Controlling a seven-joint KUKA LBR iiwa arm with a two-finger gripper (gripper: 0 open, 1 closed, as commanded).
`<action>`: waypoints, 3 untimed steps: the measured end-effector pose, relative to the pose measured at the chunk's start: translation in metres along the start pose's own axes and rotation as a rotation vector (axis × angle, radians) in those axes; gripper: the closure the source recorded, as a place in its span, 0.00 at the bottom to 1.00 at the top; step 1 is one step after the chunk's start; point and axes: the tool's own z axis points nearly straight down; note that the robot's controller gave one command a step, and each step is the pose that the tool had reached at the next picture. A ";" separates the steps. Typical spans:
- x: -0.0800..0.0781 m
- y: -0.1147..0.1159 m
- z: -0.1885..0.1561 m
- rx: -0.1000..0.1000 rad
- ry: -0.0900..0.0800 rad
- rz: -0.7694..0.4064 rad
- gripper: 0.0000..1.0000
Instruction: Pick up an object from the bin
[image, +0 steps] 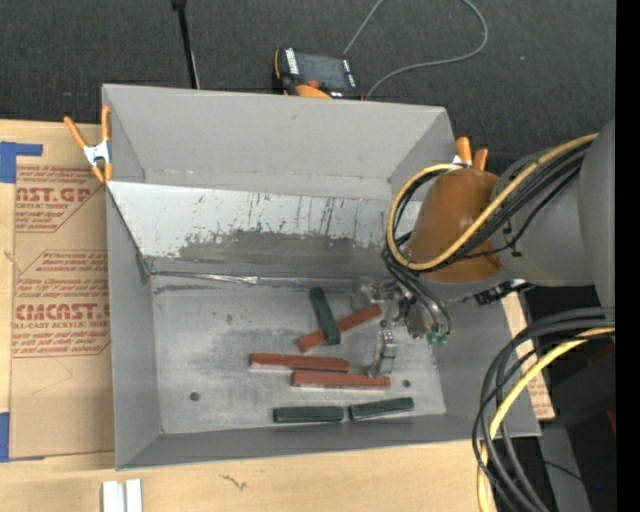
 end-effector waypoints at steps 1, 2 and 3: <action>-0.025 -0.039 0.000 0.001 -0.003 0.069 0.00; -0.023 -0.007 0.000 -0.002 0.000 0.064 0.00; -0.023 -0.008 -0.001 -0.001 0.000 0.066 1.00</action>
Offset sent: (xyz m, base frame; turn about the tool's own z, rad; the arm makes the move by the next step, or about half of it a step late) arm 0.0241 -0.0379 0.0004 0.0683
